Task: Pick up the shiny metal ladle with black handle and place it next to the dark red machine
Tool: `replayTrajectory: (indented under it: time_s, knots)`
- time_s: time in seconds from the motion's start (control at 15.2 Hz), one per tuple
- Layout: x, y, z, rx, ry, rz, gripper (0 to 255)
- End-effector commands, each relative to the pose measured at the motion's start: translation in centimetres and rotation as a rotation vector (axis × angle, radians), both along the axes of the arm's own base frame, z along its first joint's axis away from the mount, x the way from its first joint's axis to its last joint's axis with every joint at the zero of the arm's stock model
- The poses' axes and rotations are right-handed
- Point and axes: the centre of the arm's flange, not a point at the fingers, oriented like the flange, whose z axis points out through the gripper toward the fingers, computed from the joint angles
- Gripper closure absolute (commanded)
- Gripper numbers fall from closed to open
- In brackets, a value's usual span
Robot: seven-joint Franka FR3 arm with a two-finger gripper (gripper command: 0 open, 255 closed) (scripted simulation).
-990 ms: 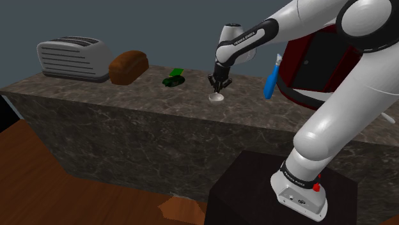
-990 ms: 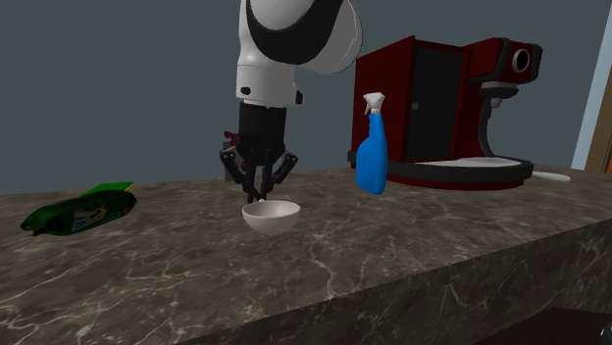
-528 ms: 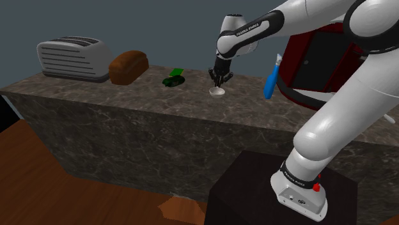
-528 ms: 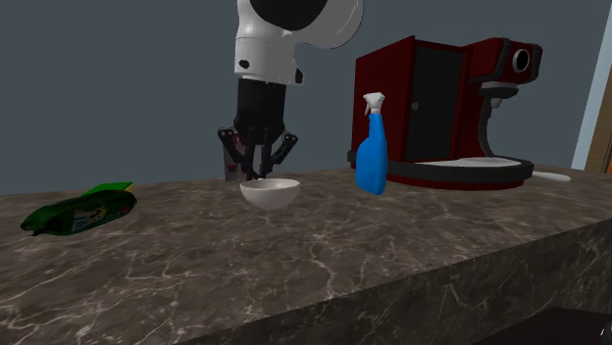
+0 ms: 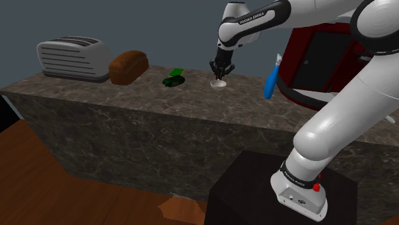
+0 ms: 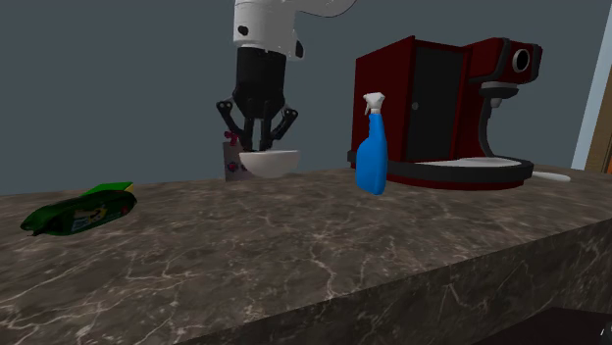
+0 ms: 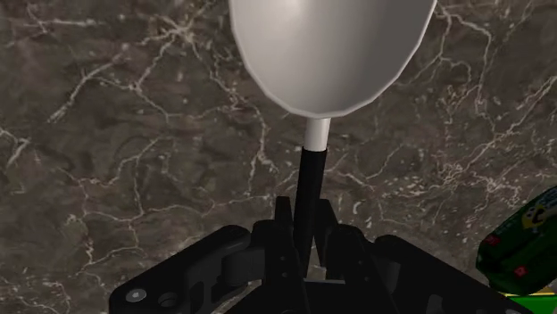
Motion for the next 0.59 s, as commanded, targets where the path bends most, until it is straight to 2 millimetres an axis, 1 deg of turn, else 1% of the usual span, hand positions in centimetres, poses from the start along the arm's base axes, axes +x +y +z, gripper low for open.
replayTrajectory:
  time_s: [0.0,0.53]
  knots:
    - [0.0,0.1,1.1,0.0,0.001,0.0,255]
    - [0.0,0.1,5.3,0.0,0.001,0.0,255]
